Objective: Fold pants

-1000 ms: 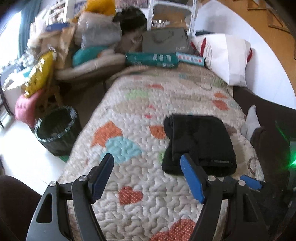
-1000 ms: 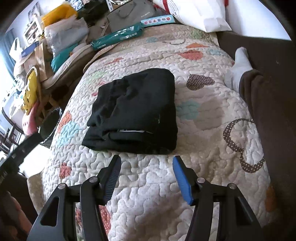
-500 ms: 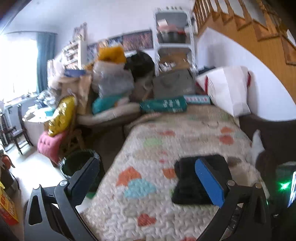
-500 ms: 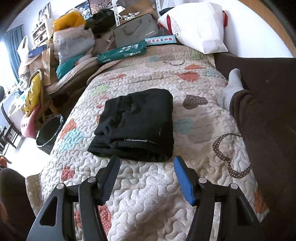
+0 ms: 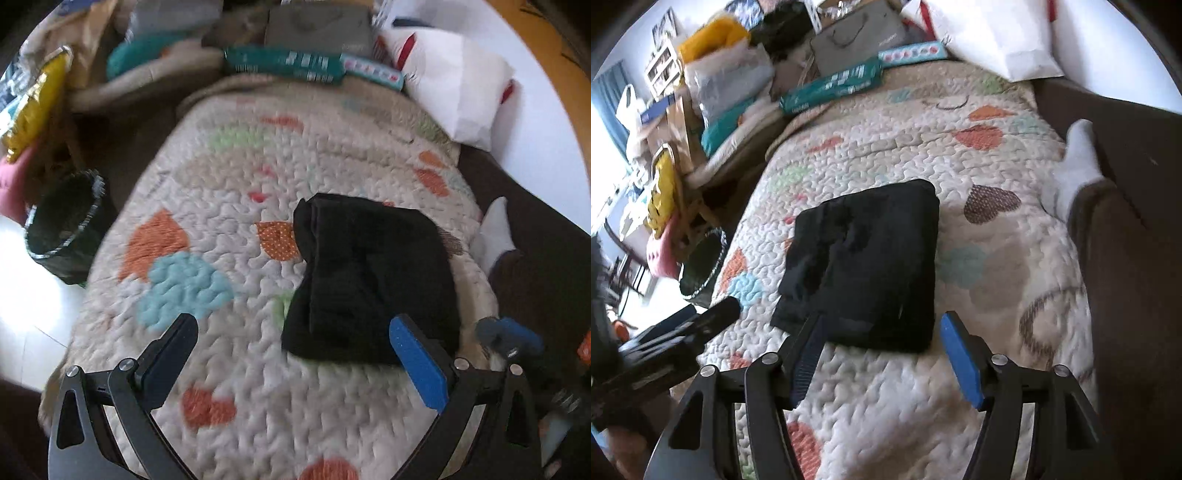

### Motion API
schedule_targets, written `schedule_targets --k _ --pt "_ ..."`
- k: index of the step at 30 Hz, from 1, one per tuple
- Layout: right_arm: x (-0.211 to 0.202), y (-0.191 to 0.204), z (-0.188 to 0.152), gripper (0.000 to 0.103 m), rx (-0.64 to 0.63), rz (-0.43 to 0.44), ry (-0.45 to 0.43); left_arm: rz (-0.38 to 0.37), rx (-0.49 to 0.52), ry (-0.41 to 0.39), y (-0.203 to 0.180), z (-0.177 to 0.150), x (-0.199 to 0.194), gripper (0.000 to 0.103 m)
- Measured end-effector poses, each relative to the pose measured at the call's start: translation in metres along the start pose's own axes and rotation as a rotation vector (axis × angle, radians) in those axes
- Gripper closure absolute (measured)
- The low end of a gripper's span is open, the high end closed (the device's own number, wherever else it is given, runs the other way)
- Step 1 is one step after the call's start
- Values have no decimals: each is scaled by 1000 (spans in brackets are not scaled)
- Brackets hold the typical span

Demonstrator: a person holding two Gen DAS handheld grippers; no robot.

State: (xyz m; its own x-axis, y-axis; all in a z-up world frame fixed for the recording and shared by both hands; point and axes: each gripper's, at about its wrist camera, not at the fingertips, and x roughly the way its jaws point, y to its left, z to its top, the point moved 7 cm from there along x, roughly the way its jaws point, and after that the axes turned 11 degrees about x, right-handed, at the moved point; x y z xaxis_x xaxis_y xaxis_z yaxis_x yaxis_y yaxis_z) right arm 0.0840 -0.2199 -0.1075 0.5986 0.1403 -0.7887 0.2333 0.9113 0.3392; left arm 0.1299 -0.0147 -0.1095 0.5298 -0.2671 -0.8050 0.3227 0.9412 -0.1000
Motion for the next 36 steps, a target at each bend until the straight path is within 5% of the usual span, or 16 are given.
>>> schedule_targets --k 4,11,13,15,16,21,24,27,29,32,36 --pt "44 -16 43 33 26 -40 68 -33 -3 72 2 12 50 0" --pt "124 -32 55 33 284 114 217 -119 -62 142 0 22 101 1" --pt "133 -26 53 38 327 186 237 -143 -23 142 -8 29 103 31" --pt "132 -19 55 54 305 221 234 -200 -1 148 -19 34 100 57" --pt "128 -15 57 63 284 229 225 -194 18 149 -23 38 99 57" --pt "113 0 84 68 240 244 157 -194 -3 128 -23 70 114 53" --pt "123 -7 104 68 251 222 123 -189 -34 115 -15 87 129 32" --pt "141 -28 106 53 271 151 131 -195 -59 126 -2 87 144 14" --pt "143 -42 105 34 306 120 101 -221 -42 100 -1 85 143 14" --pt "137 -47 105 32 292 93 70 -239 -5 94 -2 82 140 14" --pt "123 -43 108 32 240 20 9 -283 -76 113 11 83 137 14"
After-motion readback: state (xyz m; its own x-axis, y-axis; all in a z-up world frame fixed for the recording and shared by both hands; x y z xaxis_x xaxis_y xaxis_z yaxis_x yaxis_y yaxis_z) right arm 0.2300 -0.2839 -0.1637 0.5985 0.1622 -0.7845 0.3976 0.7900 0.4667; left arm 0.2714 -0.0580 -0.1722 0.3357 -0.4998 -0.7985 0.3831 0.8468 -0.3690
